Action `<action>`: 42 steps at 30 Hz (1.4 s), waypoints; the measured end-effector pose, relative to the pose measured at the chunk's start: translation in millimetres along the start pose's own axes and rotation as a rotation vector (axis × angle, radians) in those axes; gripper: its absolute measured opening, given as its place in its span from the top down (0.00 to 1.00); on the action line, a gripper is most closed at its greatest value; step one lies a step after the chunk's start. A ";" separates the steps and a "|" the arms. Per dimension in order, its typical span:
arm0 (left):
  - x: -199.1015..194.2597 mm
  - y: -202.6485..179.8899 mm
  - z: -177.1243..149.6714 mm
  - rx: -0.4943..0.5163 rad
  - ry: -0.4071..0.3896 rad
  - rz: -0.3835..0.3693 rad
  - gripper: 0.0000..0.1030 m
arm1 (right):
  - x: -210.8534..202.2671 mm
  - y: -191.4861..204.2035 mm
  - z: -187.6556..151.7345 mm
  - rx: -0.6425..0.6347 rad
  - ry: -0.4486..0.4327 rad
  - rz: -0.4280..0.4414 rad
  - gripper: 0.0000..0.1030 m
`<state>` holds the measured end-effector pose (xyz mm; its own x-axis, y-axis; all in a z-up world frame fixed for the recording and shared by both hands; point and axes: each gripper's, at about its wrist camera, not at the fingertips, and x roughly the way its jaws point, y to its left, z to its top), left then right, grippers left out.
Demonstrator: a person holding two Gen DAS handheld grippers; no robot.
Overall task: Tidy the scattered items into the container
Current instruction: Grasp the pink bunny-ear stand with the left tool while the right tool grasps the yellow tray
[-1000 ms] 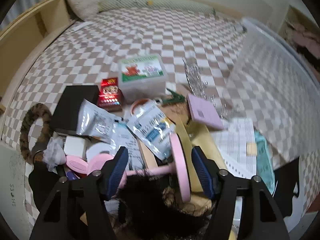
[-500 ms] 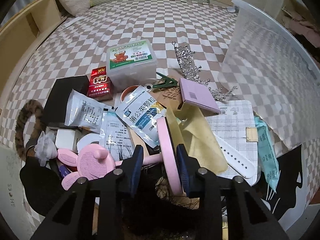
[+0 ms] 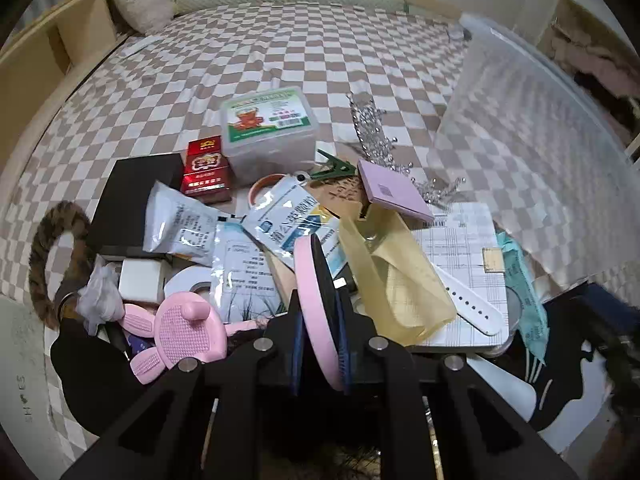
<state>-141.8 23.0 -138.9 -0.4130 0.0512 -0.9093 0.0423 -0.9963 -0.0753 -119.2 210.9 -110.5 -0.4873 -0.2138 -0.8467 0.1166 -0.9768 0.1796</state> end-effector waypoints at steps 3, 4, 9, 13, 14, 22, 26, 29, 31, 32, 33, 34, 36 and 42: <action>-7.0 10.6 -3.8 -0.013 -0.010 -0.033 0.86 | 10.9 14.4 1.4 -0.006 0.036 0.038 0.43; -8.2 12.0 -5.4 -0.010 -0.011 -0.036 0.86 | 12.7 17.5 2.2 -0.002 0.040 0.047 0.43; -9.7 12.9 -18.1 0.046 0.004 -0.050 0.85 | 31.6 37.1 12.7 -0.010 0.053 0.063 0.47; -13.2 11.7 -24.7 0.096 -0.004 -0.053 0.85 | 53.7 36.5 18.8 0.037 0.117 0.099 0.67; -14.3 11.9 -25.8 0.103 -0.006 -0.055 0.85 | 59.0 36.6 19.2 0.046 0.131 0.097 0.68; -15.5 11.2 -33.5 0.156 -0.007 -0.069 0.82 | 91.9 41.2 19.4 0.124 0.225 0.136 0.68; -13.4 8.2 -35.7 0.176 -0.002 -0.064 0.82 | 98.9 47.1 18.7 0.134 0.244 0.135 0.68; -11.2 5.6 -37.2 0.189 0.002 -0.057 0.81 | 104.2 48.9 16.9 0.147 0.268 0.151 0.68; -10.2 4.5 -37.7 0.194 0.004 -0.055 0.81 | 105.2 51.6 17.0 0.134 0.269 0.147 0.68; -9.9 4.3 -37.8 0.193 0.005 -0.054 0.81 | 105.6 51.8 16.9 0.131 0.272 0.152 0.68; -10.1 4.1 -37.8 0.193 0.004 -0.054 0.81 | 105.9 52.0 16.9 0.129 0.275 0.156 0.68; -9.7 5.8 -38.7 0.197 0.004 -0.058 0.81 | 107.0 51.5 16.6 0.132 0.281 0.168 0.69; -9.5 5.1 -39.0 0.196 0.003 -0.055 0.81 | 108.5 53.5 16.5 0.120 0.292 0.193 0.85; -8.6 6.1 -38.7 0.187 0.004 -0.051 0.80 | 114.1 60.5 9.8 0.087 0.331 0.202 0.90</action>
<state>-102.8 19.2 -147.4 -0.4062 0.1023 -0.9081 -0.1485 -0.9879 -0.0448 -176.2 127.3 -191.4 -0.1550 -0.4003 -0.9032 0.1004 -0.9159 0.3887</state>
